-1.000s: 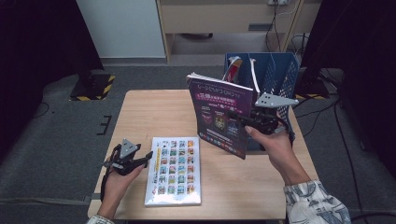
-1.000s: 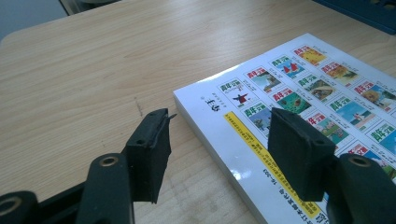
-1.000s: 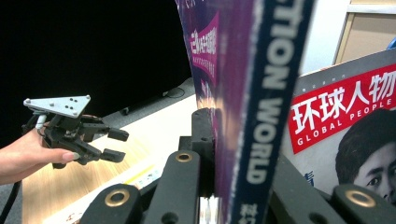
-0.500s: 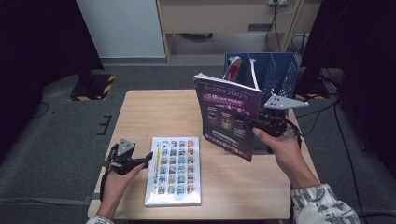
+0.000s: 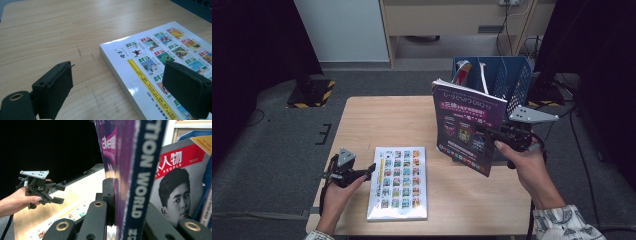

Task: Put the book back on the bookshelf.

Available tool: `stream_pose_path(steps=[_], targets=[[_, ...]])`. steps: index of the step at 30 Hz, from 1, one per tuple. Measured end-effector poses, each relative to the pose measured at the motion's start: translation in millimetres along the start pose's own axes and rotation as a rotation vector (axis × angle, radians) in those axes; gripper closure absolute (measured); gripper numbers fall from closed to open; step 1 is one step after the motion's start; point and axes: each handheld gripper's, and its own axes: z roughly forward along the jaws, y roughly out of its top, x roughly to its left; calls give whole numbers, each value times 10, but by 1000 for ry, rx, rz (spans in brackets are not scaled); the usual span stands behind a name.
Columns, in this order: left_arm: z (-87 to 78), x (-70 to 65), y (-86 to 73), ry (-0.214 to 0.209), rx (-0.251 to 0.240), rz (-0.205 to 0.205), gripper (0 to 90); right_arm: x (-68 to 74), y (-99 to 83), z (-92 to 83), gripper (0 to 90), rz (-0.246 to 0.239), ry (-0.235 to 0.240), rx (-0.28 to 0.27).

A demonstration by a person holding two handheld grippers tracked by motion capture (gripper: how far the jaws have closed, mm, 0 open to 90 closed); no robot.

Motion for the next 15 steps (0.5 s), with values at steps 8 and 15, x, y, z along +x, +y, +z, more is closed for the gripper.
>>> stream_pose_path(steps=[8,15], targets=[[1,2,-3,0,0,0,89,-60,-45,-152,845,10,-20,-5],[1,0,-4,1,6,8,89,-126,-94,-312,845,21,-44,-15]])
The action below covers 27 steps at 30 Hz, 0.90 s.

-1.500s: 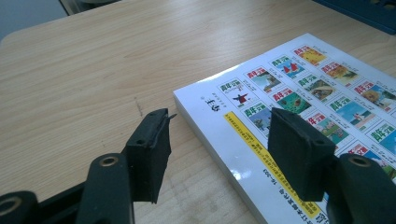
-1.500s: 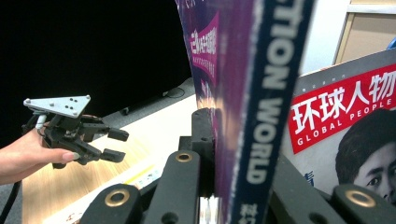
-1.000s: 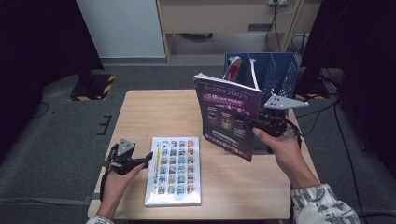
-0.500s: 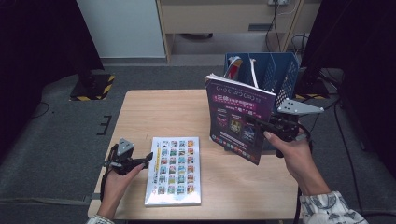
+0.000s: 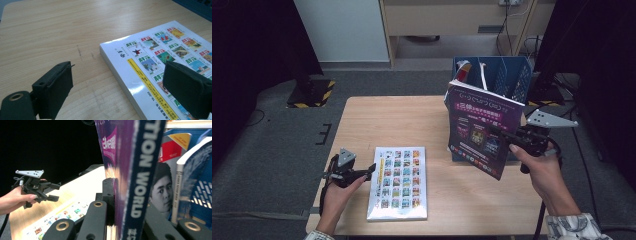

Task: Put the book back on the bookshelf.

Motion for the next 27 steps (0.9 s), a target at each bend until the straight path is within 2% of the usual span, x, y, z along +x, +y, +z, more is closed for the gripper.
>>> stream_pose_path(steps=[10,27], targets=[[4,4,-1,3,1,1,90,-75,-23,-234,845,9,-28,-14],[8,-1,-1,7,-3,0,91,-145,-33,-500,845,16,-63,-25]])
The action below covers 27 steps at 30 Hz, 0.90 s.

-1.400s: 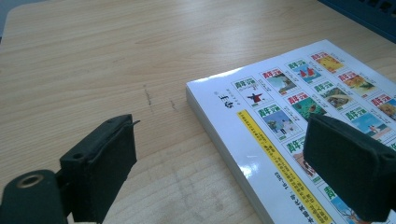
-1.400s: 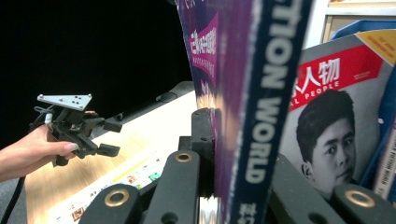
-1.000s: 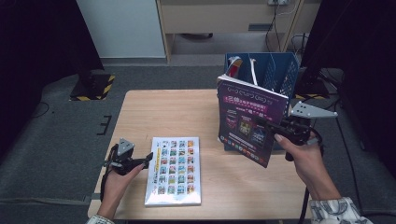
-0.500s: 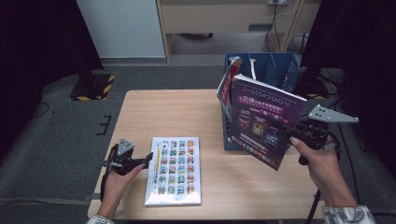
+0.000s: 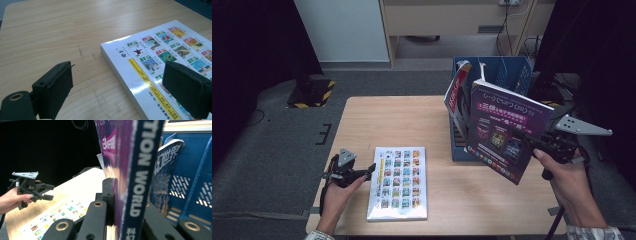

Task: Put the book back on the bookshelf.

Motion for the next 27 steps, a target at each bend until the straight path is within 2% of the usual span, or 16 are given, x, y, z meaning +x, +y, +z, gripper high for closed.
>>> stream_pose_path(steps=[13,27], targets=[[1,-1,1,-1,-1,1,91,-95,4,-138,845,-4,-40,7],[1,-1,1,0,-2,1,94,-241,27,-259,845,14,-89,-8]])
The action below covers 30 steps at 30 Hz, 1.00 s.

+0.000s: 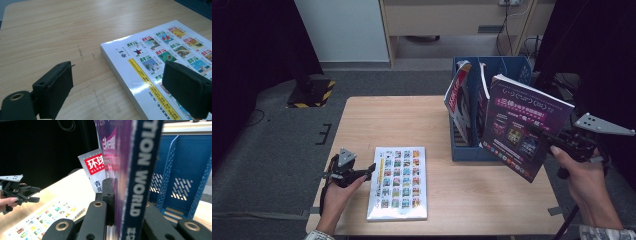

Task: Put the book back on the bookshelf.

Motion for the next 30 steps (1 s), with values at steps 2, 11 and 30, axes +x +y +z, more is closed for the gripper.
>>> stream_pose_path(steps=[2,11,30], targets=[[-3,2,0,0,-1,-1,93,-15,8,-7,845,2,-4,-2],[-5,6,1,-1,-1,-1,94,-81,65,-12,844,-5,-52,-2],[-13,10,7,-4,-7,0,95,-178,168,210,845,-4,-150,15]])
